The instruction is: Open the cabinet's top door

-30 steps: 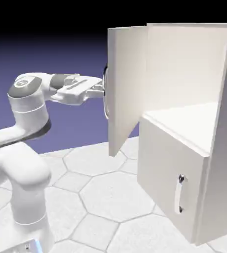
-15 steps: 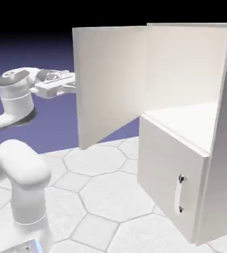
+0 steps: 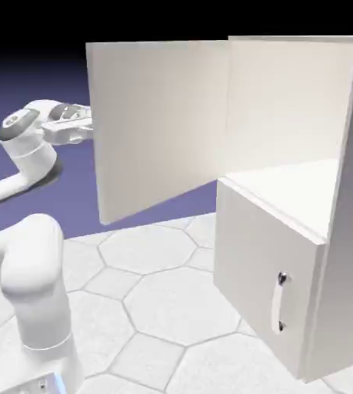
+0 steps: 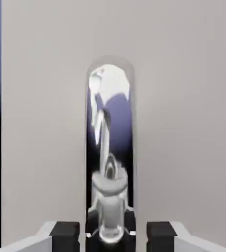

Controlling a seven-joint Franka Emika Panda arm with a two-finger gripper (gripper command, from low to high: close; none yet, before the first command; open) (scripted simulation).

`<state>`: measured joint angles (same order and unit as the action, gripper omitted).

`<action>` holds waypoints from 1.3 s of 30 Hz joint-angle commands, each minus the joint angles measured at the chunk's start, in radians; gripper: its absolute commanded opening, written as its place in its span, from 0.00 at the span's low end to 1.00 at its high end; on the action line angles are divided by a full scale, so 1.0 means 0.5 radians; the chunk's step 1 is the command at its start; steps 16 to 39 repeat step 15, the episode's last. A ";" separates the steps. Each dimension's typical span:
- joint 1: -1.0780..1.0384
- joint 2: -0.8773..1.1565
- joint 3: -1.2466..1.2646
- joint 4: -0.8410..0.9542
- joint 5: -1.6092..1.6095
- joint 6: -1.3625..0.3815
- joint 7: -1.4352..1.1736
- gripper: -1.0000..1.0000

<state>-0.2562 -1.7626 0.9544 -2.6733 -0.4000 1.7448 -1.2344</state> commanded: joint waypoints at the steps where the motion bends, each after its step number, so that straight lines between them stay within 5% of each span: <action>1: -0.060 0.000 0.035 0.074 0.036 -0.067 -0.011 0.00; 13: -0.728 0.024 0.233 0.891 0.222 -0.780 -0.135 0.00; 14: -0.728 0.024 0.233 0.891 0.222 -0.780 -0.135 1.00; 39: -0.728 0.024 0.233 0.891 0.222 -0.780 -0.135 1.00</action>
